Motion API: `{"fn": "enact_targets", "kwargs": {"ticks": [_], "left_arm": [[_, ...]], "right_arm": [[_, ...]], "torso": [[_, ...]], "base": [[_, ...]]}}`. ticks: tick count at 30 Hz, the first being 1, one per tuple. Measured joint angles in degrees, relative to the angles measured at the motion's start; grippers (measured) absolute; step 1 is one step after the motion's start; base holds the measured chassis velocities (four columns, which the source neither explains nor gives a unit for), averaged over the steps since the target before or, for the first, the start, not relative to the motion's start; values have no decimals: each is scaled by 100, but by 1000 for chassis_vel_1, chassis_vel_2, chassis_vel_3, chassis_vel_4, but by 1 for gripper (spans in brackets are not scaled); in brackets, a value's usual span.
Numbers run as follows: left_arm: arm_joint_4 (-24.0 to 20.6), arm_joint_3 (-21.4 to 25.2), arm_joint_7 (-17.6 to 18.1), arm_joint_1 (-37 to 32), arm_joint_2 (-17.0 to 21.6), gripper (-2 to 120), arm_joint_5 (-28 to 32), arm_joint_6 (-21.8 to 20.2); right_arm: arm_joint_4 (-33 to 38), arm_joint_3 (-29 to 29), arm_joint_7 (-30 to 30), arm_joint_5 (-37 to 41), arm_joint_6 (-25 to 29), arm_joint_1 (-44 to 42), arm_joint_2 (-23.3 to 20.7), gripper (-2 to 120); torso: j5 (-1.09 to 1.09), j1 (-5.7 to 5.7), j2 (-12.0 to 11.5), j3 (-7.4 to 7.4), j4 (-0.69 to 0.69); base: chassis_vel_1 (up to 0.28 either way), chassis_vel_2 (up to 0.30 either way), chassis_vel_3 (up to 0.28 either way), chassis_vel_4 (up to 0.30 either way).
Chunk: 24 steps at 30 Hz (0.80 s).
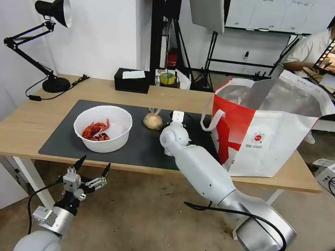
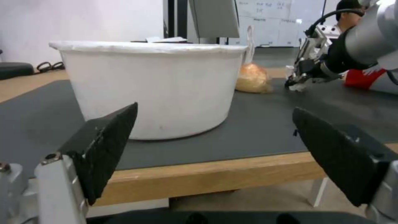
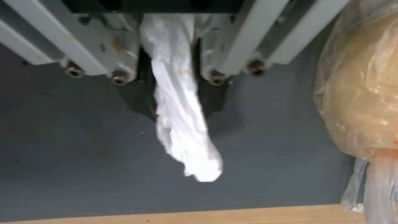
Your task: Pick up the trash from the table and place it into the takeout bag.
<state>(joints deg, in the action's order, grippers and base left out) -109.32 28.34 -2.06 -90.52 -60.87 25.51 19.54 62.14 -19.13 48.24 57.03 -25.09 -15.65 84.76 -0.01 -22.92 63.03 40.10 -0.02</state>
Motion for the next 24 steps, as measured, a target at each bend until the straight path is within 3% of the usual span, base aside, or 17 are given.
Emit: {"fn": "enact_targets", "kwargs": {"ticks": [5,11,16,18,24], "left_arm": [[-7,20,0,2,15,100,4,-1],[-63,71,3,-35,2,100,8,-1],[-124,90,2,-85,-10,100,8,-1],[-126,78,5,-87,-22,100,-5,-1],[-122,45,9,-82,-63,100,-23,-1]], "right_arm": [[278,-12,31,11,30,-117,-133,0],[1194,-44,95,-124,163,-360,-587,0],[2331,-68,45,-391,302,-733,-1242,0],[2915,-12,-207,-756,556,-1075,-1594,0],[3449,238,-1129,-2022,1282,-1769,-1949,0]], "torso": [[1,0,0,1,3],[1,-1,-1,2,4],[2,0,-1,1,2],[2,-1,-1,1,2],[2,0,-1,1,2]], "base": [[0,0,0,0],[0,0,0,0],[0,0,0,0],[0,0,0,0],[0,0,0,0]]}}
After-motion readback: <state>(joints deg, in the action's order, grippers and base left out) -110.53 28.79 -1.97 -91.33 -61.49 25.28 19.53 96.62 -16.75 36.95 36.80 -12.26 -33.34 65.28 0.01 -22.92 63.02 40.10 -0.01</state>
